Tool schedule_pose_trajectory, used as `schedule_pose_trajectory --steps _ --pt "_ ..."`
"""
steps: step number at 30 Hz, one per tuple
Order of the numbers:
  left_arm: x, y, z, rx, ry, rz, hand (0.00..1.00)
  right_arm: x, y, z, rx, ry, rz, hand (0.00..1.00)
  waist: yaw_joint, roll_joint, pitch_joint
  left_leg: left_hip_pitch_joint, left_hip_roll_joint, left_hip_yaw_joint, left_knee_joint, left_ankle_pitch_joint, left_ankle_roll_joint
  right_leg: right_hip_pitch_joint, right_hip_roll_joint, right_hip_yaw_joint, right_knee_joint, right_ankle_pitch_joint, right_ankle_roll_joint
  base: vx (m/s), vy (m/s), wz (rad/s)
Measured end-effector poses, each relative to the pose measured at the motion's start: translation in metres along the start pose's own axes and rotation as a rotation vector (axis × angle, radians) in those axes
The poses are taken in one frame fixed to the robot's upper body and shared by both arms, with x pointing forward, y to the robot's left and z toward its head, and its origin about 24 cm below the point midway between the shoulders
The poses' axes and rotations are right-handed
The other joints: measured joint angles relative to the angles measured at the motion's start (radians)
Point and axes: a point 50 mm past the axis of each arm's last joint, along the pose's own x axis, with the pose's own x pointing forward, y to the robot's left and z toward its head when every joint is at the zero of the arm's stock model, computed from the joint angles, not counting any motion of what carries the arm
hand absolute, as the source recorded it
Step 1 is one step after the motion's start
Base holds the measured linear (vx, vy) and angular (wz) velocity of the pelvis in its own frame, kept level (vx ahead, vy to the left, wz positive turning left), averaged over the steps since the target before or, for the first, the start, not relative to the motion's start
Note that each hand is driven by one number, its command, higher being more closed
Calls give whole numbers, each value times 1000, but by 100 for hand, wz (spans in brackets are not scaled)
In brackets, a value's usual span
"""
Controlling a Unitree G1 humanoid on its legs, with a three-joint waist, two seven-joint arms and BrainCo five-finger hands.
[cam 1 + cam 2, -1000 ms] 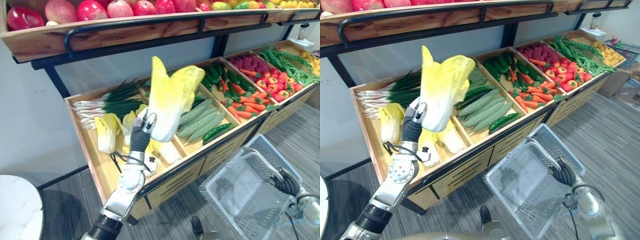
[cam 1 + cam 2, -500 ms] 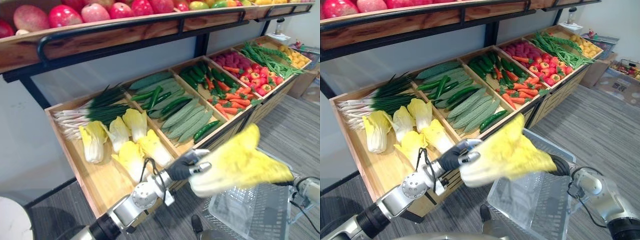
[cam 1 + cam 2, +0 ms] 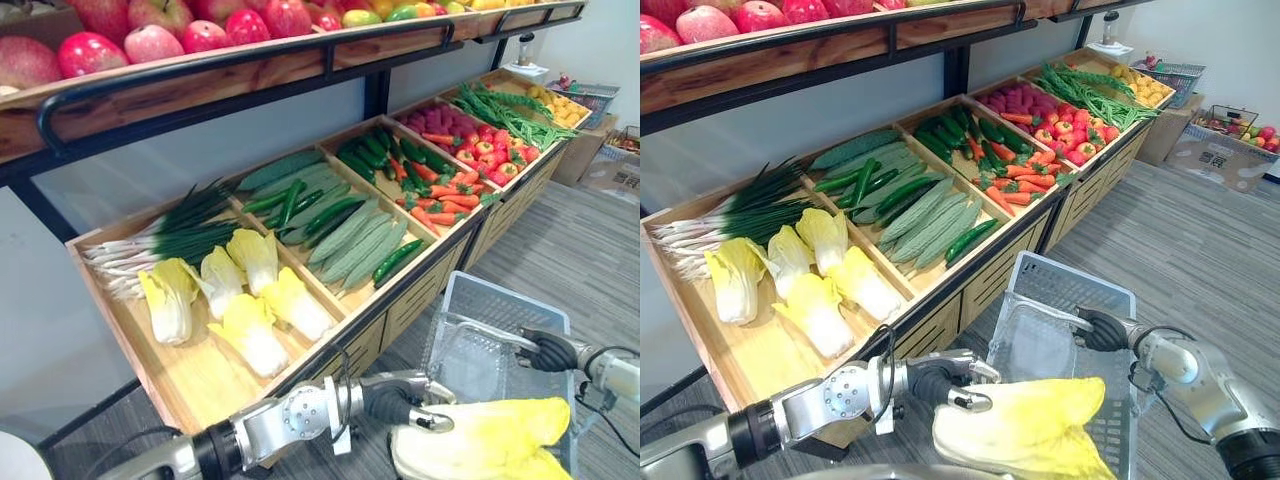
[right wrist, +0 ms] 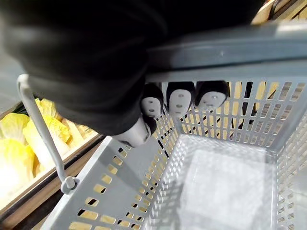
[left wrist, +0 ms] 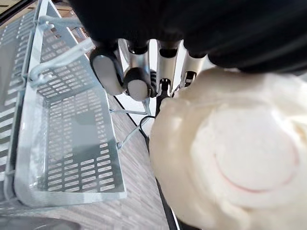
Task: Pick vegetable in the basket
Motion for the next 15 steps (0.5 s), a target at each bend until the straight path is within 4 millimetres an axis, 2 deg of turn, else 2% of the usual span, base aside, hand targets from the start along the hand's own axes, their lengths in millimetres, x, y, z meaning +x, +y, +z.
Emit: schedule_pose_trajectory --steps 5,10,15 --pt "7 -3 -15 -10 61 -5 100 2 -2 5 -26 -39 31 100 -3 0 -1 3 1 27 6 -4 -6 -17 10 24 23 2 7 20 1 -14" --pt "13 -7 -31 -8 149 0 100 6 -1 10 -40 -63 83 100 -27 -3 -4 3 5 53 18 -9 -15 -31 19 43 41 0 9 19 -2 -13" --pt "19 1 -44 26 219 34 100 8 5 13 -23 -84 139 100 -33 -4 -5 5 9 71 26 -12 -19 -37 28 56 49 -3 4 10 4 -11"
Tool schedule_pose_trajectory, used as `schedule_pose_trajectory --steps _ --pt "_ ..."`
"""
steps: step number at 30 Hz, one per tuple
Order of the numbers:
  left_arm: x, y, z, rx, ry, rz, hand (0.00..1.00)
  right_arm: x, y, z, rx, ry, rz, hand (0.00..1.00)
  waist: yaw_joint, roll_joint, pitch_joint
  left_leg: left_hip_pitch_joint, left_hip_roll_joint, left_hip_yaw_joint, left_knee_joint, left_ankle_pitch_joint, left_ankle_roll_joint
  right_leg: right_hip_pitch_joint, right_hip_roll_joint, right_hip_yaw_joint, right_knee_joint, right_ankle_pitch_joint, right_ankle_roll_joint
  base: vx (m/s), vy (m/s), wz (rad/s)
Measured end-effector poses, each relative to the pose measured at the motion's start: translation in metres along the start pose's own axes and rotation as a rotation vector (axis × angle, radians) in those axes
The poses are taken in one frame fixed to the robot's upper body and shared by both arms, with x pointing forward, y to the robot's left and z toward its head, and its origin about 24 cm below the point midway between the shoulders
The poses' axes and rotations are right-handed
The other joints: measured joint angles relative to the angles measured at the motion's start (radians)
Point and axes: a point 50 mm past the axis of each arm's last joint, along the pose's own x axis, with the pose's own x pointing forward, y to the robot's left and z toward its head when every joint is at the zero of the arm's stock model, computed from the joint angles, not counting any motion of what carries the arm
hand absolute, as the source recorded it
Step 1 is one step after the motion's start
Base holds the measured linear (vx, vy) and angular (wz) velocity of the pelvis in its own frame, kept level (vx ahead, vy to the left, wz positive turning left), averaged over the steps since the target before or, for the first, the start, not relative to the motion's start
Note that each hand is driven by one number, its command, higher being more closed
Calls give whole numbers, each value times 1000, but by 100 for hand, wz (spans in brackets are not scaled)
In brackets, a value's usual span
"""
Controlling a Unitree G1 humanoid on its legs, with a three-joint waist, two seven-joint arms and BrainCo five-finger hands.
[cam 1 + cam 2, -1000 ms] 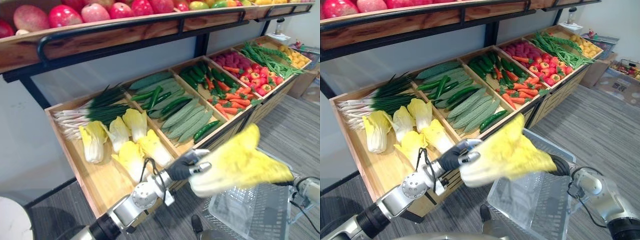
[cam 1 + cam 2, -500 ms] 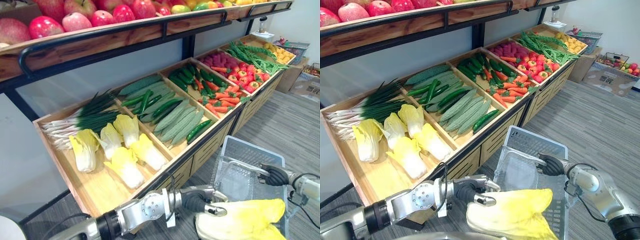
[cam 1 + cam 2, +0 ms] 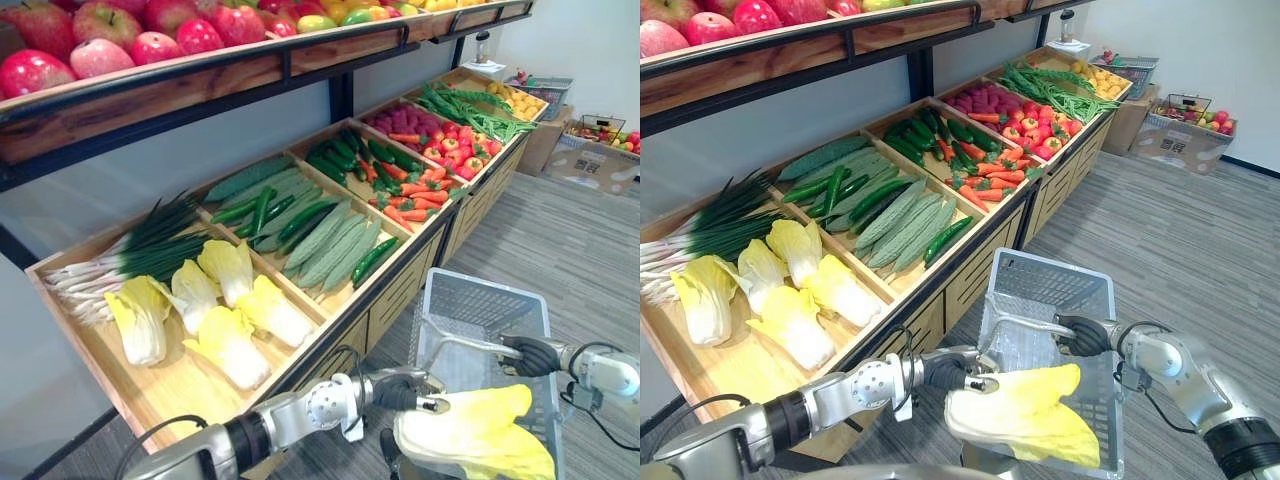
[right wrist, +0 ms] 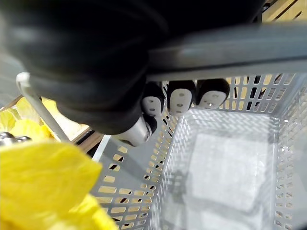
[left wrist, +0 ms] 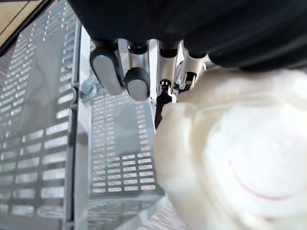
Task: Pick vegetable in the basket
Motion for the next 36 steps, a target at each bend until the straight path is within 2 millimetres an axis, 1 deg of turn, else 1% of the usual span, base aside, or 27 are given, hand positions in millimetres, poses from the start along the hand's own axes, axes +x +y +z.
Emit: schedule_pose_trajectory --steps 2,4,8,13,20,29,33,36 --pt "2 1 -2 0 18 22 100 0 1 1 7 -15 10 100 -3 2 -5 -4 1 8 5 0 -1 -12 3 7 8 0 0 36 10 -11" --pt "2 5 -10 20 59 40 100 1 1 3 3 -24 24 100 -13 1 -5 -3 2 10 5 0 -1 -11 7 13 9 4 5 35 9 -4" --pt "1 8 -14 36 79 51 100 2 2 4 19 -42 44 100 -20 1 -5 -1 1 15 6 0 -1 -11 8 21 10 7 9 22 22 -4" --pt "5 14 -11 51 70 88 100 2 6 3 38 -42 66 100 -21 0 -4 1 0 19 6 0 -1 -11 9 26 9 11 14 17 20 -2" --pt "13 16 -9 89 90 91 100 4 10 2 55 -27 88 100 -21 -6 0 11 0 36 5 0 -1 -10 17 39 9 13 16 35 25 -6" --pt "23 12 -2 71 71 93 100 5 11 0 66 -12 101 100 -21 -12 3 13 -1 39 5 -1 -2 -9 18 42 10 14 17 36 28 -1" --pt "29 4 2 65 61 67 100 7 10 0 70 -6 109 100 -21 -12 3 14 0 41 5 -2 -4 -9 18 42 10 14 17 41 30 -1" --pt "30 2 3 61 58 54 100 8 10 0 78 -6 108 100 -21 -12 3 13 1 40 5 -2 -4 -9 19 41 10 14 18 49 33 1"
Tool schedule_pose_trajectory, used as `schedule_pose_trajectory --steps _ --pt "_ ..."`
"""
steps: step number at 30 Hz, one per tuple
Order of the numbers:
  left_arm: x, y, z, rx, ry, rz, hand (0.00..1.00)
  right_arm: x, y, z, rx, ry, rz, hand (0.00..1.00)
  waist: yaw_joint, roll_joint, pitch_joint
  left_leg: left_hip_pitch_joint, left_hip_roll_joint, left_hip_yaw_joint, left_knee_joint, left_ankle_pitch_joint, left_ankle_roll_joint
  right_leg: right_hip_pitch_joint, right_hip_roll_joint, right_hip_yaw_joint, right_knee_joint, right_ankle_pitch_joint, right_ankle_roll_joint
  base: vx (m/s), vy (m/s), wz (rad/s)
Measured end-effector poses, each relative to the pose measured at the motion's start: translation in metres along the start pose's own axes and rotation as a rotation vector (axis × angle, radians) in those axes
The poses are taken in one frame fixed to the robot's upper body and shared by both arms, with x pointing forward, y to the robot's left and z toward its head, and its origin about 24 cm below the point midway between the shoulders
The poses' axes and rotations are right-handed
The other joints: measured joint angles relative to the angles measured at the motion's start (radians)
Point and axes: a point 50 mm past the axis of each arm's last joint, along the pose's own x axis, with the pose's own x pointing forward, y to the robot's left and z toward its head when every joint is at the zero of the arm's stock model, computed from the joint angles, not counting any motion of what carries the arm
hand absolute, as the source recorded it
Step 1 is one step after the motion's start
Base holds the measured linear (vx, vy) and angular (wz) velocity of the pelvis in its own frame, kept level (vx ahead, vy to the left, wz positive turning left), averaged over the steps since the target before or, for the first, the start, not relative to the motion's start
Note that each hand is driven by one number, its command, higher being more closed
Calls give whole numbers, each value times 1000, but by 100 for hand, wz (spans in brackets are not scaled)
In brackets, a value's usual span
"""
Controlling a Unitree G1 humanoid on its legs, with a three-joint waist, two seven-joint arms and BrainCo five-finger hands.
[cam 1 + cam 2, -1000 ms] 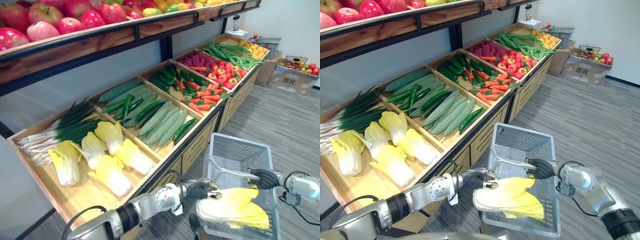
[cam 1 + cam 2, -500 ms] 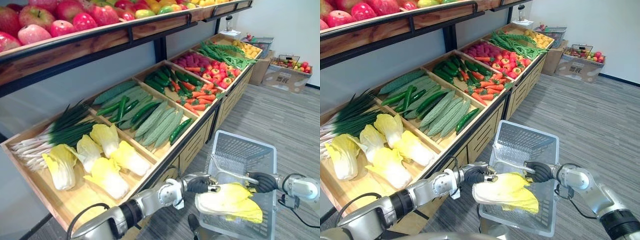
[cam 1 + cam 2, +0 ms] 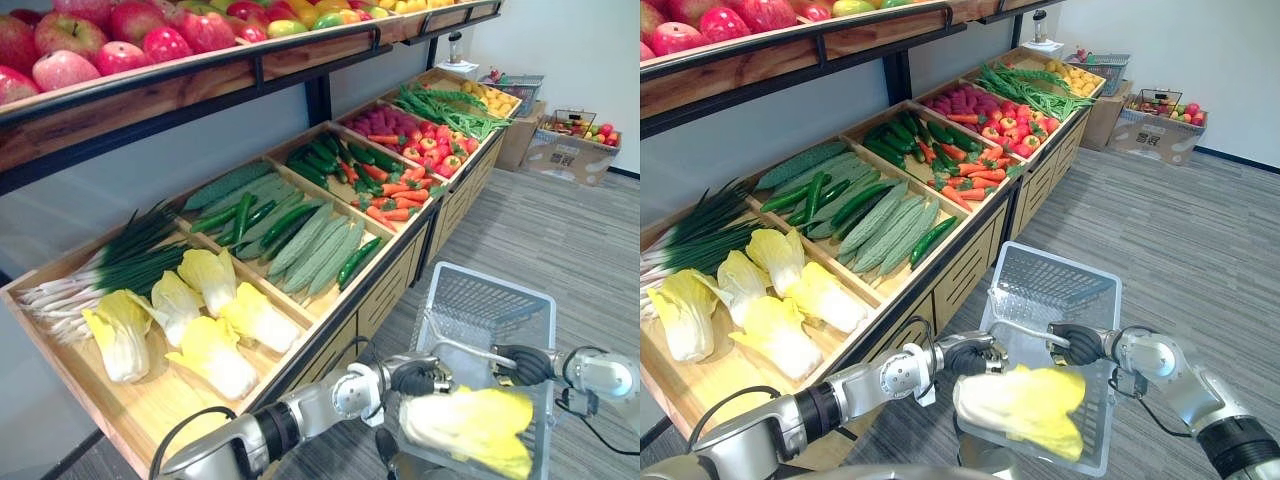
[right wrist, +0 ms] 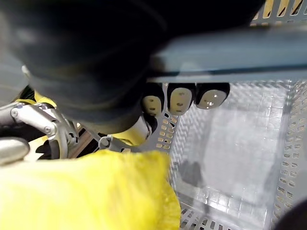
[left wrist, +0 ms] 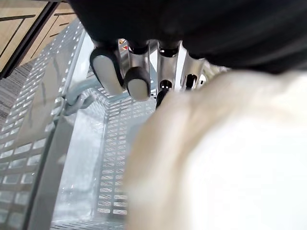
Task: Pick vegetable in the basket
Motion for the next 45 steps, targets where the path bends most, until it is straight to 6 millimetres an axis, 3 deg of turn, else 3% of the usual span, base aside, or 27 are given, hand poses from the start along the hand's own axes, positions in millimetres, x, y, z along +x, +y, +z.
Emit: schedule_pose_trajectory --steps 4,10,19,20,28,33,41,45 --pt "1 -2 3 -2 -11 -15 100 4 3 -2 31 -2 3 100 1 -2 0 0 1 -2 1 0 0 1 -1 -3 1 0 0 41 28 2" --pt "4 -13 22 6 -95 -111 100 5 3 -5 47 5 8 100 6 -3 0 -3 6 -13 3 -1 -2 3 -5 -16 3 -2 -1 0 0 5" --pt "1 -20 24 18 -110 -168 100 3 5 -20 144 59 -6 100 9 -2 -1 -21 21 -43 21 -3 -2 5 -14 -45 4 -3 -2 32 18 10" --pt "1 -20 24 17 -110 -167 0 3 5 -20 145 59 -4 100 9 -2 -1 -23 21 -45 23 -3 -2 5 -14 -46 4 -3 -2 0 0 0" --pt "2 -8 29 -26 -129 -52 0 3 7 -21 158 61 -7 100 11 -2 -1 -31 24 -61 30 -3 -1 5 -20 -54 5 -3 -2 9 10 3" --pt "1 4 49 -44 -219 -3 0 2 18 -29 252 101 -45 100 31 -2 -1 -40 31 -105 32 0 3 19 -33 -90 4 -3 -3 22 10 22" --pt "-29 18 55 -129 -272 110 0 0 48 -58 434 236 -126 100 69 -3 -10 -88 7 -242 -6 41 27 45 -93 -184 -29 -1 -1 5 8 47" --pt "-53 44 60 -107 -316 251 0 -9 72 -83 586 346 -192 100 99 -1 -11 -108 -16 -318 -53 76 38 61 -124 -236 -54 3 4 2 -22 48"
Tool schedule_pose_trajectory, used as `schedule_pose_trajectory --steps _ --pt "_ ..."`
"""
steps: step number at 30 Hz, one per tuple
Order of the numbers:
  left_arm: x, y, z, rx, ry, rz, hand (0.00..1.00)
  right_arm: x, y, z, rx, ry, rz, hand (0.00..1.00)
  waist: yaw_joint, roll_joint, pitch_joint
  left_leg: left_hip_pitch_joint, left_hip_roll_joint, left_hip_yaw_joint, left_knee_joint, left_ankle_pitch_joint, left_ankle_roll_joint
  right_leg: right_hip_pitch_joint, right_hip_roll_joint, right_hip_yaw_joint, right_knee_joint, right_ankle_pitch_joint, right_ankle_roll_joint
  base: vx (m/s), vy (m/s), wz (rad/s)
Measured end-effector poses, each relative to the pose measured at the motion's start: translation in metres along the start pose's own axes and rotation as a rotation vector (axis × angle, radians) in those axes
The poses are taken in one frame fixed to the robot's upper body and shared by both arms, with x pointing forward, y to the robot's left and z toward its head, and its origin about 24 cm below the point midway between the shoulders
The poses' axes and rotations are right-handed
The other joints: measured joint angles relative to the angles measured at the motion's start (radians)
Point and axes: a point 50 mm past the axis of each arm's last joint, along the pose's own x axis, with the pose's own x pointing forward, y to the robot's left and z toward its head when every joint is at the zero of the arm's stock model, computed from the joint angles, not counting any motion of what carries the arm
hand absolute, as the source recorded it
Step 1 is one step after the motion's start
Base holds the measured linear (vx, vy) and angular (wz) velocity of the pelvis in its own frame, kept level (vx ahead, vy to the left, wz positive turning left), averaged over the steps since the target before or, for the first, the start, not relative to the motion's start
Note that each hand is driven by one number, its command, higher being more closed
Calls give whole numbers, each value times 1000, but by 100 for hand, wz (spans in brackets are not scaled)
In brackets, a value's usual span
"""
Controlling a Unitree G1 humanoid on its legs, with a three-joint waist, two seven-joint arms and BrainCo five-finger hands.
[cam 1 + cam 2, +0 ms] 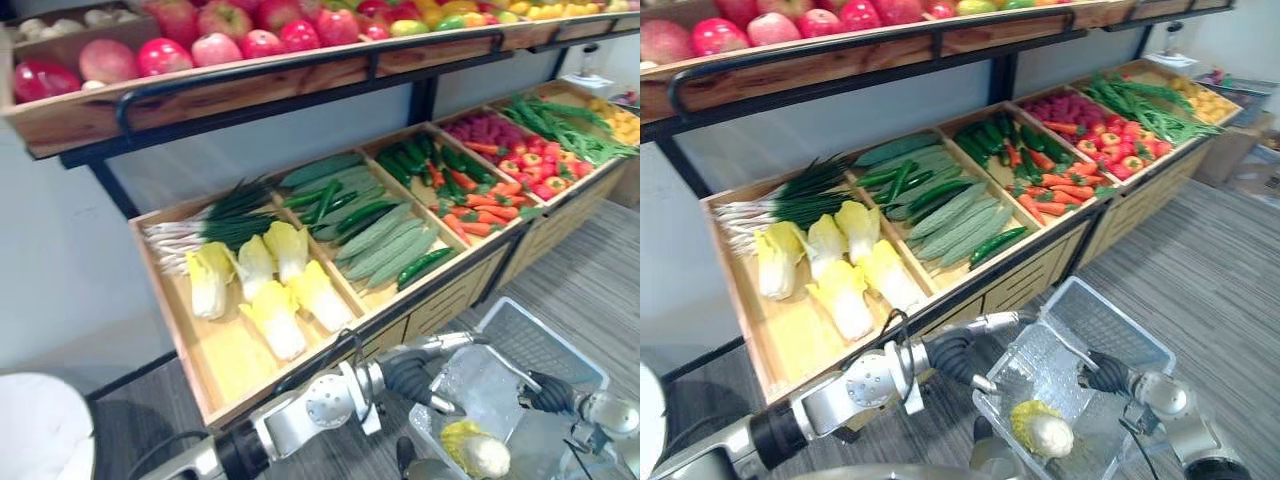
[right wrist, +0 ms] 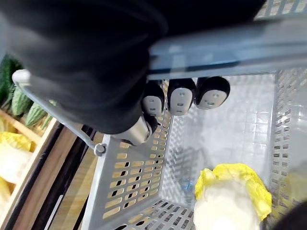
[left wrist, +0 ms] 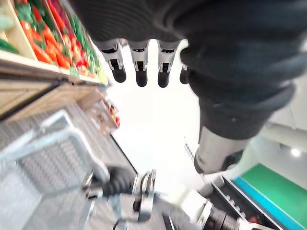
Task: Pick vegetable in the basket
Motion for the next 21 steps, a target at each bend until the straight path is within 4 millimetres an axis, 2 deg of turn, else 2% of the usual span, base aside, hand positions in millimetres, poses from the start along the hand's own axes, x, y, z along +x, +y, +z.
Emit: schedule_pose_trajectory --steps 2,4,6,7,8,10,11,13,14,15,16,18,19,20,21 --pt "-6 15 6 27 -18 77 0 -3 2 -17 71 53 -40 100 16 3 -1 -2 -5 -33 -18 14 6 15 -8 -21 -12 2 2 12 -40 51" --pt "-14 31 13 59 -38 166 0 -7 1 -34 145 103 -94 100 18 5 -2 -16 -8 -77 -23 24 10 26 -20 -37 -19 2 3 14 -31 63" --pt "-33 56 16 102 -32 334 0 -16 0 -56 258 170 -185 100 24 7 -3 -34 -20 -132 -37 40 20 43 -30 -47 -42 3 5 2 -37 65" --pt "-38 62 16 113 -23 376 0 -18 2 -62 284 187 -204 100 27 7 -4 -37 -21 -145 -37 42 20 49 -33 -53 -47 4 6 -6 -36 51" --pt "-48 72 15 133 -6 446 0 -21 4 -70 331 216 -233 100 39 9 -5 -41 -21 -158 -37 43 21 53 -36 -61 -50 4 6 -11 -23 42" --pt "-74 95 15 191 39 626 0 -28 16 -92 459 292 -306 100 69 9 -5 -51 -25 -202 -36 50 28 76 -44 -81 -68 4 6 -14 -30 49" --pt "-82 100 14 204 55 672 0 -30 19 -96 487 310 -321 100 72 10 -5 -54 -25 -213 -36 52 29 81 -47 -92 -73 3 7 -12 -36 54" --pt "-118 118 13 255 125 889 0 -32 28 -106 581 355 -392 100 81 12 -7 -69 -32 -263 -36 57 30 98 -57 -128 -87 3 6 -7 -27 51" --pt "-128 122 13 246 132 955 0 -33 30 -108 604 359 -411 100 88 12 -7 -72 -33 -268 -36 58 30 100 -58 -133 -89 3 6 -6 -21 36" --pt "-147 129 10 229 151 1097 0 -34 33 -111 647 370 -450 100 100 12 -7 -79 -36 -284 -36 62 33 103 -60 -145 -94 3 5 -3 -22 38" --pt "-166 134 2 223 195 1237 0 -35 35 -114 693 382 -482 100 107 12 -7 -85 -42 -308 -36 64 31 114 -65 -164 -102 2 5 1 -19 42" --pt "-191 135 -13 218 294 1403 0 -36 38 -117 739 406 -520 100 124 12 -7 -86 -43 -326 -36 68 34 128 -65 -179 -115 1 3 14 -15 34" --pt "-209 130 -24 203 379 1499 0 -33 40 -116 759 417 -533 100 127 12 -7 -91 -43 -343 -36 69 35 133 -66 -193 -118 0 2 20 -21 27" --pt "-218 126 -29 195 423 1542 0 -31 41 -115 774 418 -541 100 127 11 -8 -95 -44 -350 -36 70 36 134 -67 -199 -120 -1 0 27 -19 28" --pt "-234 114 -41 166 516 1610 0 -28 46 -114 805 422 -550 100 131 10 -8 -102 -45 -360 -36 72 37 134 -67 -203 -125 -2 -1 25 -13 19"
